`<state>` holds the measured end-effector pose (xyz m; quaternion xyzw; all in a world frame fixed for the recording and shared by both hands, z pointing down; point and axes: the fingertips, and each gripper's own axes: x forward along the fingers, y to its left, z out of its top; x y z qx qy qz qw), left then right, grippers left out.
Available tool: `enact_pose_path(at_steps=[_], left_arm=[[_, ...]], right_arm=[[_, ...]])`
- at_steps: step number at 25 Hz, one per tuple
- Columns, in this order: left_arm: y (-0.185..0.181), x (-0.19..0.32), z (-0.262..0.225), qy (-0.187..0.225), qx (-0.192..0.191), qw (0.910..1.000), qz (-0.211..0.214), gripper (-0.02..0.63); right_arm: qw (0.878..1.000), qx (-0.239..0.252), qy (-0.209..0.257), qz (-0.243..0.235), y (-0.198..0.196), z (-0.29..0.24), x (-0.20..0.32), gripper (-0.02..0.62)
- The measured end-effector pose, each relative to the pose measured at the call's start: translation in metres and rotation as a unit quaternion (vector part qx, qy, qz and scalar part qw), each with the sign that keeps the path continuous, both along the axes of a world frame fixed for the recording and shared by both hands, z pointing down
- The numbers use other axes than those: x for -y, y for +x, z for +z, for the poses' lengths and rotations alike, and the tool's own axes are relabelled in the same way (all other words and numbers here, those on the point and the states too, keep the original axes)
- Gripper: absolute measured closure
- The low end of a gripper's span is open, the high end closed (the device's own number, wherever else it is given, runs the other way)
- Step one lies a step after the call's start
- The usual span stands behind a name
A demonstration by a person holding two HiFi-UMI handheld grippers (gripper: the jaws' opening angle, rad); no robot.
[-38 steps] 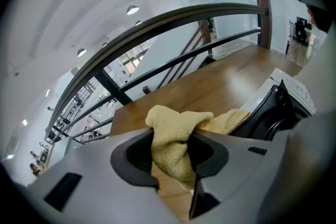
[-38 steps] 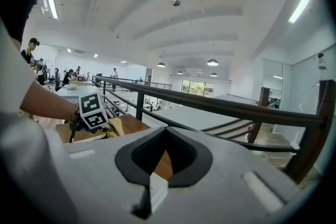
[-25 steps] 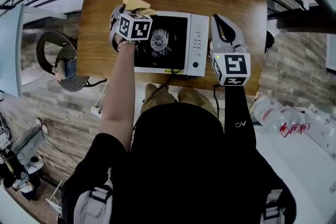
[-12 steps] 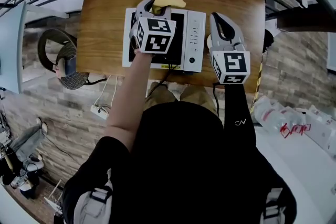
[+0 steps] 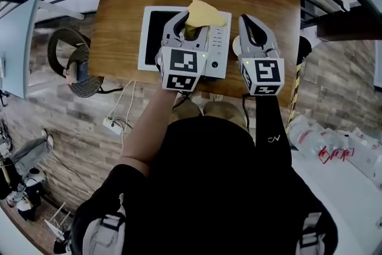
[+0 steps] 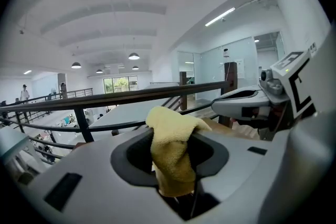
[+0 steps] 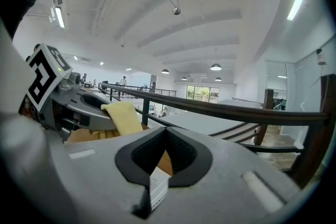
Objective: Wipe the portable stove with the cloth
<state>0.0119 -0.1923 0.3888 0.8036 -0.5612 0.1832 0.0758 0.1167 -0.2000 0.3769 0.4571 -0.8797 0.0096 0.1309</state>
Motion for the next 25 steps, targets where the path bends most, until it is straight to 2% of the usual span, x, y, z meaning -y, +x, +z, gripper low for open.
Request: enact_pose_path(at_steps=[6, 13, 16, 25], left_arm=[[-0.014, -0.032, -0.015, 0.043, 0.007, 0.9987, -0.025, 0.463], [-0.038, -0.056, -0.039, 0.1, 0.008, 0.9931, -0.061, 0.463], [-0.046, -0.061, -0.042, 0.106, 0.008, 0.9913, -0.078, 0.463], [-0.048, -0.064, -0.05, 0.122, 0.01, 0.9887, -0.086, 0.463]], right_arm=[[1.0, 0.019, 0.01, -0.012, -0.001, -0.006, -0.01, 0.595], [0.998, 0.041, 0.021, -0.031, -0.012, -0.012, -0.027, 0.596], [0.998, 0.046, 0.027, -0.042, -0.018, -0.017, -0.031, 0.595], [0.996, 0.044, 0.06, -0.048, -0.02, -0.031, -0.033, 0.595]])
